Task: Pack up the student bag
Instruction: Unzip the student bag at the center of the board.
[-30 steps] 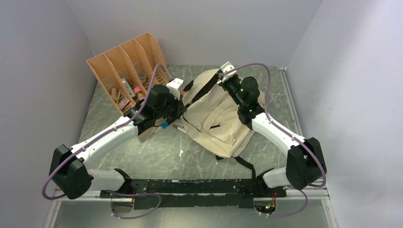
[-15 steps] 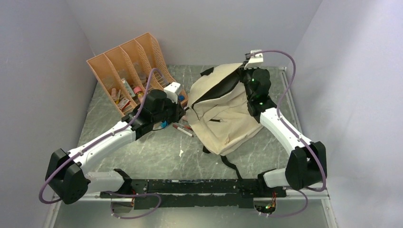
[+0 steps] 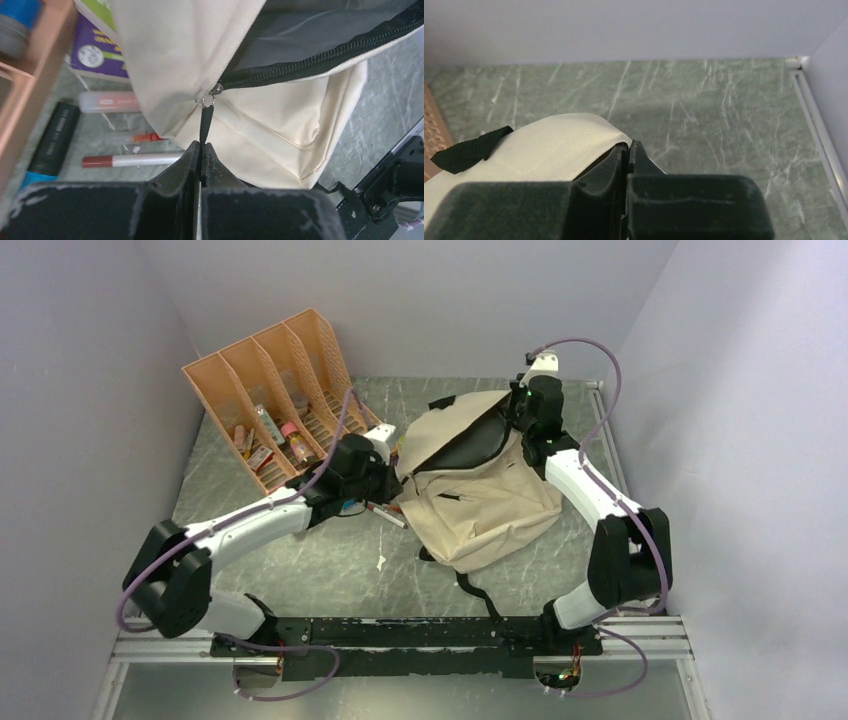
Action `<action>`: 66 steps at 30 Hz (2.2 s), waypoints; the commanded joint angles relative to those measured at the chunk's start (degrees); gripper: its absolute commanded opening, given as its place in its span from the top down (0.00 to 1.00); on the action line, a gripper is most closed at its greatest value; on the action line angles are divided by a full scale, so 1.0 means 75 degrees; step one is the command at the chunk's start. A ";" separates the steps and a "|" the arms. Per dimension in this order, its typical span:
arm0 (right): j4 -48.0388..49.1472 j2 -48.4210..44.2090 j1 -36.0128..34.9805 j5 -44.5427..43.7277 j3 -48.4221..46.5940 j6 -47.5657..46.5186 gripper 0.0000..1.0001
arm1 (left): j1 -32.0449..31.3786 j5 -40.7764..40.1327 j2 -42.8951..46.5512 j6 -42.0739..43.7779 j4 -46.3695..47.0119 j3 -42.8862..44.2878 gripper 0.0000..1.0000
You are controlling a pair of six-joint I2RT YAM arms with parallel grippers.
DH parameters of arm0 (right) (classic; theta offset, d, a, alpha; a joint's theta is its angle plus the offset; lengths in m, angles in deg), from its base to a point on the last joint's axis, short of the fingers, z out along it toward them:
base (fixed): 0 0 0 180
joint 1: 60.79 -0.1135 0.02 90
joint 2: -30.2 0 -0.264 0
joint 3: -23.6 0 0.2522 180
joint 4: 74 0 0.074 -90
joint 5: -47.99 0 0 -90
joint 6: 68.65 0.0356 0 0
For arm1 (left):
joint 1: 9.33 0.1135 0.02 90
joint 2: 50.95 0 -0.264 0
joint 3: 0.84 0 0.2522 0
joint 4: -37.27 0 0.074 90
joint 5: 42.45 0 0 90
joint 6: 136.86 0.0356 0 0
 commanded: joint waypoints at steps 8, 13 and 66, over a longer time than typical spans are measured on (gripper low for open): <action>0.0859 0.0161 0.0211 0.1630 0.0705 -0.1282 0.72 | -0.0470 -0.0534 -0.1166 -0.0229 0.0337 -0.0015 0.95; 0.1147 -0.0164 0.0206 0.2988 0.1105 -0.1909 0.58 | -0.0476 -0.0557 -0.1308 -0.0234 0.0501 -0.0155 0.95; 0.2087 0.1566 -0.1929 0.6978 0.1405 -0.7026 0.49 | -0.0491 -0.0326 -0.1305 -0.0441 0.0762 -0.0326 0.95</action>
